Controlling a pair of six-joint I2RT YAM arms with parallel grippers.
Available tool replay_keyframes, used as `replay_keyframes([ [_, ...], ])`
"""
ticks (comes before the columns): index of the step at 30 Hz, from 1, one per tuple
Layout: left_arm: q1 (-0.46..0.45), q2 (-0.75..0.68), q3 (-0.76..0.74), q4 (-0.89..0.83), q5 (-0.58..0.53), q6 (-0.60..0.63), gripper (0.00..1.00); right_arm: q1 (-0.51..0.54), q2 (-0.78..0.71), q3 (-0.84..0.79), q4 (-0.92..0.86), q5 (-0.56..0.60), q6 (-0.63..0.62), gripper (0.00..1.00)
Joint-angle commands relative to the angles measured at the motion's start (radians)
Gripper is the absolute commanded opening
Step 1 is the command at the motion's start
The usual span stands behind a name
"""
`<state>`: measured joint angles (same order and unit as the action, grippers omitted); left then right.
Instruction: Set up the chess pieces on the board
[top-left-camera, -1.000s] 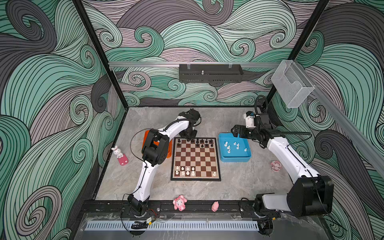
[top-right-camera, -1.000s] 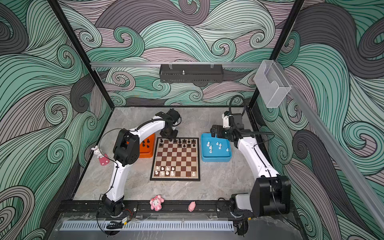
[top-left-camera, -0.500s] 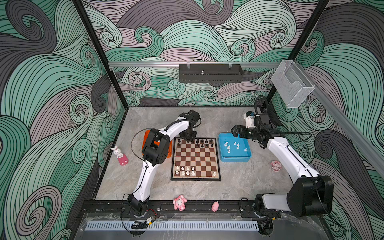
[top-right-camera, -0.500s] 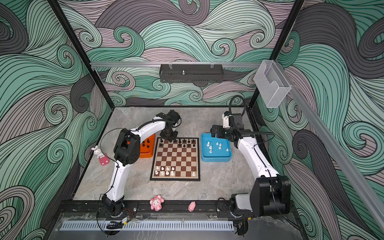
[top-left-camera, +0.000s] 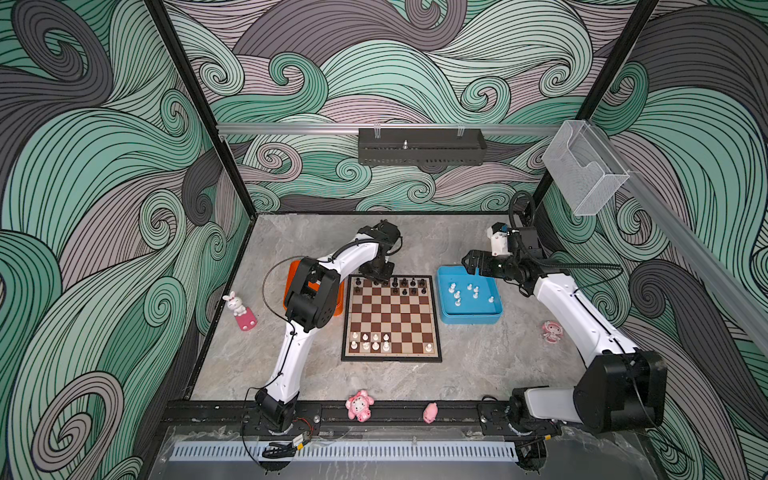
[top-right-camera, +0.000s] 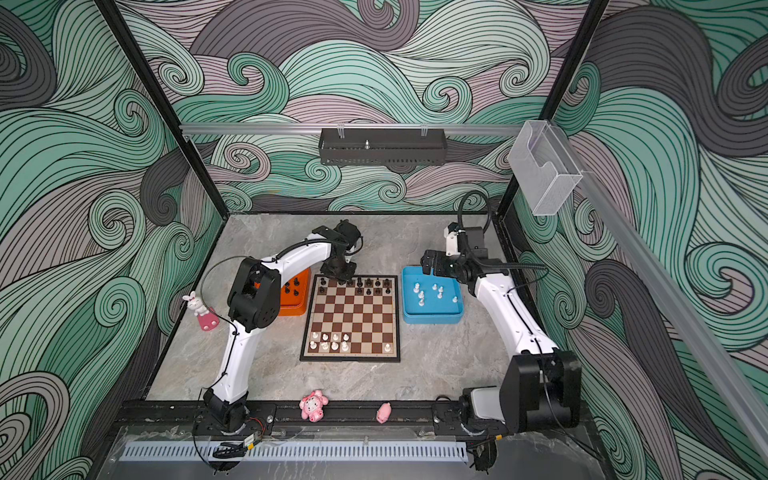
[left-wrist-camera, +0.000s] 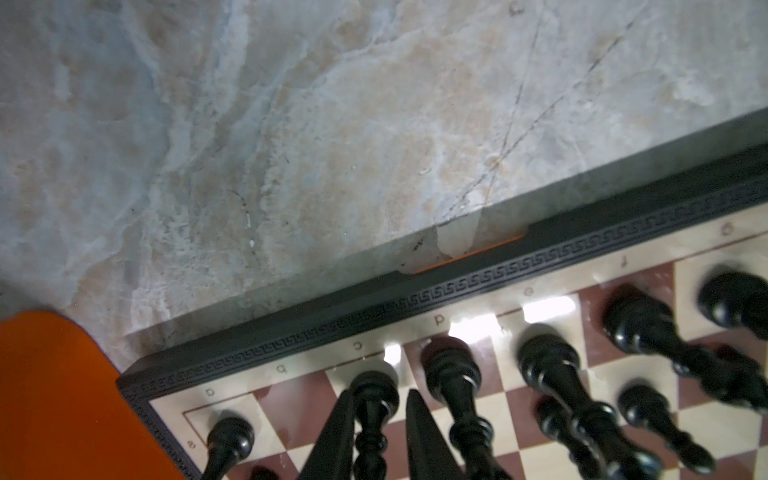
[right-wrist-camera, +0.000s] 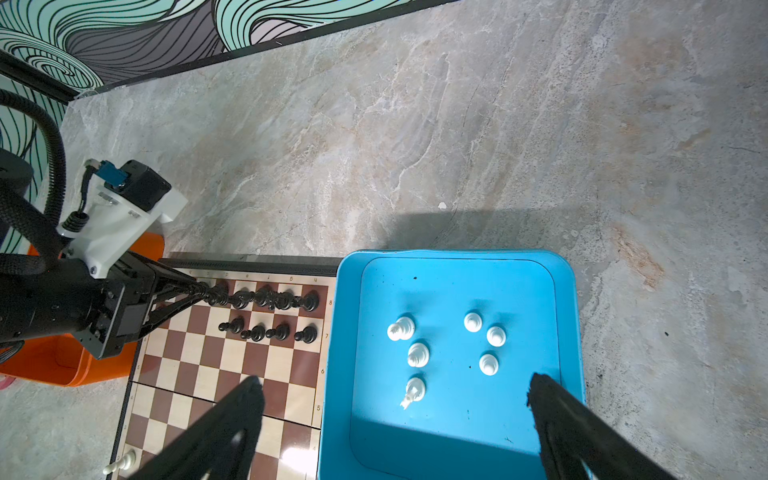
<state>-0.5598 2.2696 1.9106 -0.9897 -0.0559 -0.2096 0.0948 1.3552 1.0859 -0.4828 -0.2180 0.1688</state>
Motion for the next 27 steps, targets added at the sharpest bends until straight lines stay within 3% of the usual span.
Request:
replay_keyframes([
  [1,-0.01,-0.017,-0.01,-0.007,0.011,-0.013,0.29,-0.006,0.005,-0.006,0.0,-0.005,0.004,0.99],
  [13,-0.009,-0.095,-0.055,-0.006,-0.025,-0.021,0.45,-0.015,0.005,0.013,-0.005,0.004,0.037,0.99],
  [27,-0.008,-0.142,-0.058,-0.015,-0.048,-0.021,0.46,-0.024,0.009,-0.001,0.009,-0.025,0.043,0.99],
])
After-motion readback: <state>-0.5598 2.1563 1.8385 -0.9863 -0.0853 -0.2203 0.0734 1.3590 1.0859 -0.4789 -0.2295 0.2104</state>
